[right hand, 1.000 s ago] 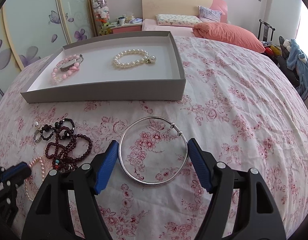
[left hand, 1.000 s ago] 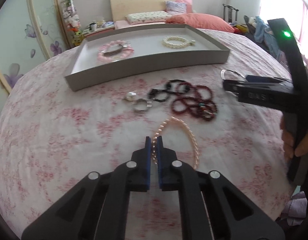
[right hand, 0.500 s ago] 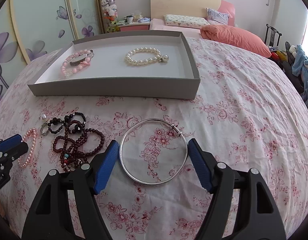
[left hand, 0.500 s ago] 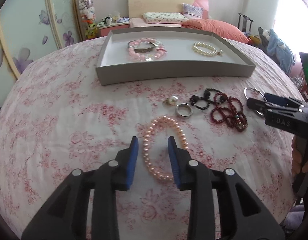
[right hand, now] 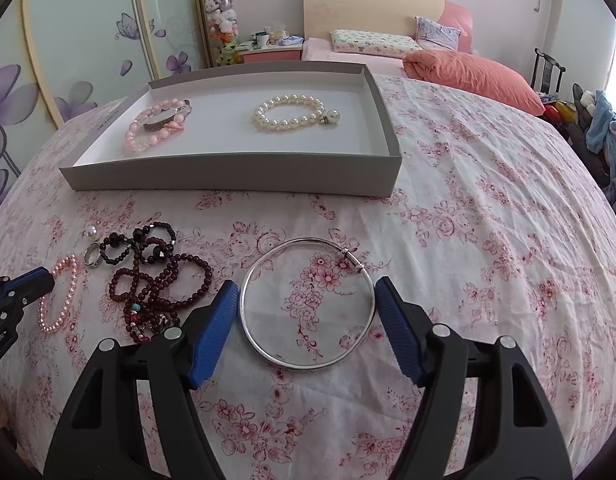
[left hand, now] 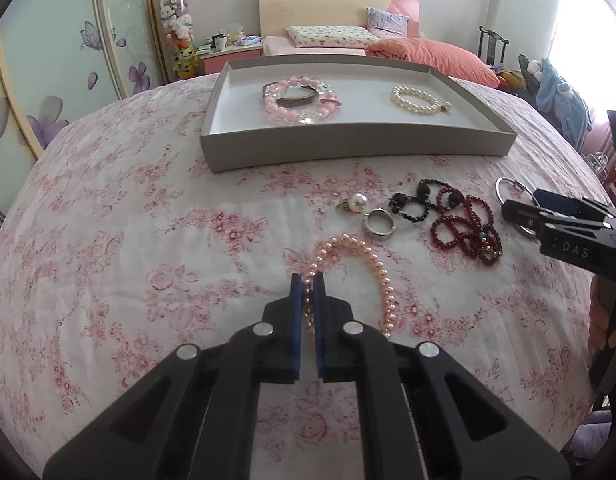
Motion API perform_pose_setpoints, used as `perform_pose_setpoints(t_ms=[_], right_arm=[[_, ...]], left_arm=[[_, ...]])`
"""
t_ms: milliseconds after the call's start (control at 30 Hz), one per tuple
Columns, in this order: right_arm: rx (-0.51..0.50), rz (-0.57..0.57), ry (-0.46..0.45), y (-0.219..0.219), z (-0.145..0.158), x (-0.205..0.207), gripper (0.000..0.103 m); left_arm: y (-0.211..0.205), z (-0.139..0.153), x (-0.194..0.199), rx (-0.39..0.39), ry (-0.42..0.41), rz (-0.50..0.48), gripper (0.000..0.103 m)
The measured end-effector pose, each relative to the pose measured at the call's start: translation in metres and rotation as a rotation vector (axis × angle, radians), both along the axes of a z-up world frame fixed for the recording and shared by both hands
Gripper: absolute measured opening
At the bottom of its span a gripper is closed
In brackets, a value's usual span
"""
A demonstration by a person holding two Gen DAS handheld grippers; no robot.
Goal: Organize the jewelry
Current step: 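Lift the pink pearl bracelet with left tool while right tool lowers around the silver hoop bangle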
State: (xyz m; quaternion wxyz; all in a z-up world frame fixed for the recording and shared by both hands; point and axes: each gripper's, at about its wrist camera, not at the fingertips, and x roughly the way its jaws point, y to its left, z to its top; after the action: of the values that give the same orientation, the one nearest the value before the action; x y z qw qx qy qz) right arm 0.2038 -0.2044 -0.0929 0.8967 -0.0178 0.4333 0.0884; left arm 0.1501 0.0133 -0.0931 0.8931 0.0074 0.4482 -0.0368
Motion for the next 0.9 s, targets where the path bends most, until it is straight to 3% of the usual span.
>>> perform_pose_setpoints(t_ms=[433,900], right_arm=[[0.063,0.024,-0.022,0.005,0.01,-0.013,0.07],[0.11,0.059,-0.06,0.013,0.023,-0.026,0.07]], left_arm=[[0.024,0.022,-0.001,-0.098,-0.065,0.036,0.006],[0.026,0.045,-0.01,-0.208,-0.143,0.013,0.007]])
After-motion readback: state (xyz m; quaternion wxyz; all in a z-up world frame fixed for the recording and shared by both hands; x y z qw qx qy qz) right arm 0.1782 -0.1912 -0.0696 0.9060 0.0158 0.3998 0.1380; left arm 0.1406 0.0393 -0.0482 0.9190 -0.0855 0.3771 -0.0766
